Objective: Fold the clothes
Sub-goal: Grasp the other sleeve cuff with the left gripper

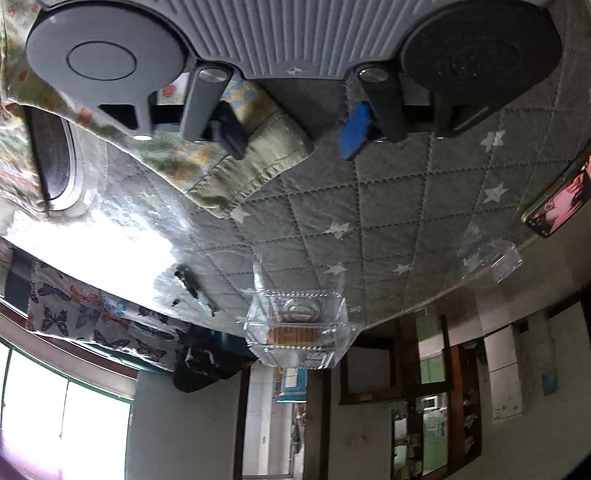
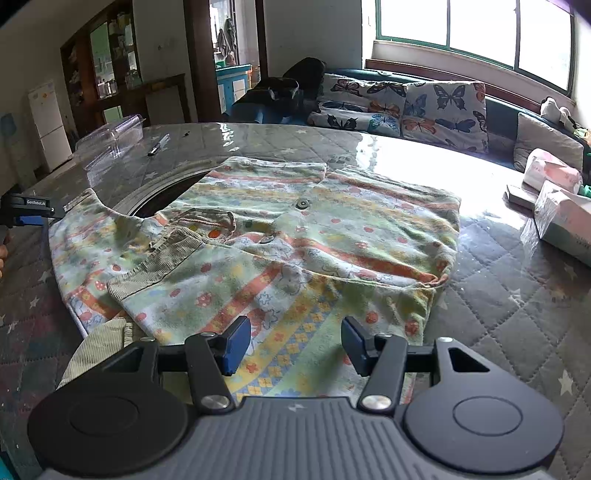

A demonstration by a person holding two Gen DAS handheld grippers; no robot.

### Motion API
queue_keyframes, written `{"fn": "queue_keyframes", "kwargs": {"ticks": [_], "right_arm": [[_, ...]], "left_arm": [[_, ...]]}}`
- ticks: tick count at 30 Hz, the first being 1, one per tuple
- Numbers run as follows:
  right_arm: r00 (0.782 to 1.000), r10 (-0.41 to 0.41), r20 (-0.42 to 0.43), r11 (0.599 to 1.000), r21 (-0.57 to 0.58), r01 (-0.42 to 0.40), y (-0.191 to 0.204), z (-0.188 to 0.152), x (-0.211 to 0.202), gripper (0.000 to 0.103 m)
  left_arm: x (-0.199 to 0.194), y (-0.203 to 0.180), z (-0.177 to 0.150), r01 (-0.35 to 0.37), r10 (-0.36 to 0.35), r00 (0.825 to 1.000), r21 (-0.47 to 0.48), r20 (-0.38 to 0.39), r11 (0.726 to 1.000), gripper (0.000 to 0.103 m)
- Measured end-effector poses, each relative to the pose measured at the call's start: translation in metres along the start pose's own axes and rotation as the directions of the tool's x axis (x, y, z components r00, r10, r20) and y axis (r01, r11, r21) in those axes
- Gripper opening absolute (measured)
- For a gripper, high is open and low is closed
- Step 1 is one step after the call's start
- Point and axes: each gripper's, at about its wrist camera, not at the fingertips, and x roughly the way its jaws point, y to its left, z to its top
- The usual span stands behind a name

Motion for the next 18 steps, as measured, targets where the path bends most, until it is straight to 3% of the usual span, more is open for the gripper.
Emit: {"fn": "queue_keyframes", "kwargs": {"ticks": [5, 10, 14, 18], "right_arm": [[1.000, -0.004, 0.014, 1.000, 0.009, 0.004, -0.002, 0.000, -0.004, 0.055], [0.999, -0.009, 0.031, 1.000, 0.027, 0.008, -0.005, -0.001, -0.009, 0.055], [0.999, -0.010, 0.046, 0.999, 0.042, 0.008, -0.008, -0.004, -0.013, 0.055], [0.998, -0.010, 0.063, 0.998, 0.063, 0.006, -0.013, -0.007, -0.018, 0.055]], "left_arm": [[-0.003, 0.000, 0.002, 0.082, -0.083, 0.996, -0.042, -0.015, 0.996, 0.016], [-0.019, -0.006, 0.008, 0.212, -0.214, 0.977, -0.099, -0.015, 0.972, 0.010], [-0.047, -0.031, 0.014, 0.368, -0.372, 0.928, -0.096, -0.019, 0.925, 0.009], [-0.075, -0.068, 0.015, 0.537, -0.540, 0.840, -0.068, -0.044, 0.841, 0.009]]}}
